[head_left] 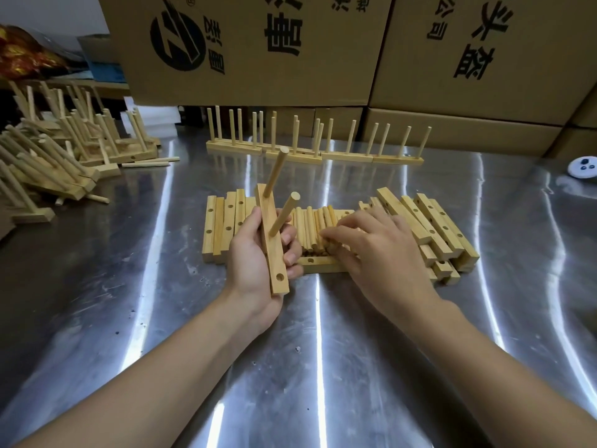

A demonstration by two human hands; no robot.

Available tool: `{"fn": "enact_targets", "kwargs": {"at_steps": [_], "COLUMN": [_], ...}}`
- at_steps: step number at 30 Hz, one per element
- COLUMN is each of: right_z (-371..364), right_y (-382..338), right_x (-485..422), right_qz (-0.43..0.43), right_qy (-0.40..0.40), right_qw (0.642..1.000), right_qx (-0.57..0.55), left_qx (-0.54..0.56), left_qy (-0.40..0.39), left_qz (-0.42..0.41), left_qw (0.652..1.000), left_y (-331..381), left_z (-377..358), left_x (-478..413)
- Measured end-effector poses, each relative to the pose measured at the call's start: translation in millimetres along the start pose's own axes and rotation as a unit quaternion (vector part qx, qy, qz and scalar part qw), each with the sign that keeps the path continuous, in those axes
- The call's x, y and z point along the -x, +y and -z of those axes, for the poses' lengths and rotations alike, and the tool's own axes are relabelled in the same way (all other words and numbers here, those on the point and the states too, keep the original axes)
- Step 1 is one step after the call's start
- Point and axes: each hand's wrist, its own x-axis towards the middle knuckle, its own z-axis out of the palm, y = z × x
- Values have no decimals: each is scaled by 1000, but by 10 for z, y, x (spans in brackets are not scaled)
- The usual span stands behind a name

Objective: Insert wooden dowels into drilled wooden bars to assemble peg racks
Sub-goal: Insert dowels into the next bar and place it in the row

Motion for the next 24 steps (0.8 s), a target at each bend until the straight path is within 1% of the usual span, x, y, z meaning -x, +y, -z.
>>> {"fn": "enact_targets", "kwargs": {"at_steps": [2,3,5,8,9,11,12,13,15,18,19,20,22,24], "right_z": [7,22,67,120,138,198,226,245,267,261,253,246,245,259], "right_y": [24,33,29,2,1,-12,-18,-19,-32,-68,-78,-88,-97,-100], "right_x": [34,49,81,143,156,172,172,170,166,153,152,155,161,172], "right_qz": [-34,-66,-136,-211,-238,-284,-297,-303,-306,-298,-294,-289,-276,-264], "right_qy": [48,74,116,138,134,107,90,76,55,36,30,25,21,21], "right_qw": [996,988,954,900,871,789,753,731,702,647,639,638,650,672], "right_qx": [-62,-118,-243,-355,-408,-534,-580,-607,-640,-701,-710,-713,-708,-691], "left_qx": [5,7,9,10,11,19,23,26,23,26,28,31,37,40], "left_qy": [3,4,3,0,0,2,0,-4,-18,-32,-33,-37,-46,-51], "left_qz": [3,3,4,6,8,12,11,7,0,-6,-6,-3,2,5], "left_qw": [1000,1000,1000,1000,1000,1000,1000,1000,1000,999,999,999,998,998], "left_y": [6,6,0,-14,-16,-10,1,11,24,32,34,41,52,65], "left_z": [1,4,9,9,7,0,0,-2,-15,-46,-57,-66,-79,-87], "left_x": [-6,-9,-10,-5,-7,-9,-8,-8,9,44,55,69,88,100]}}
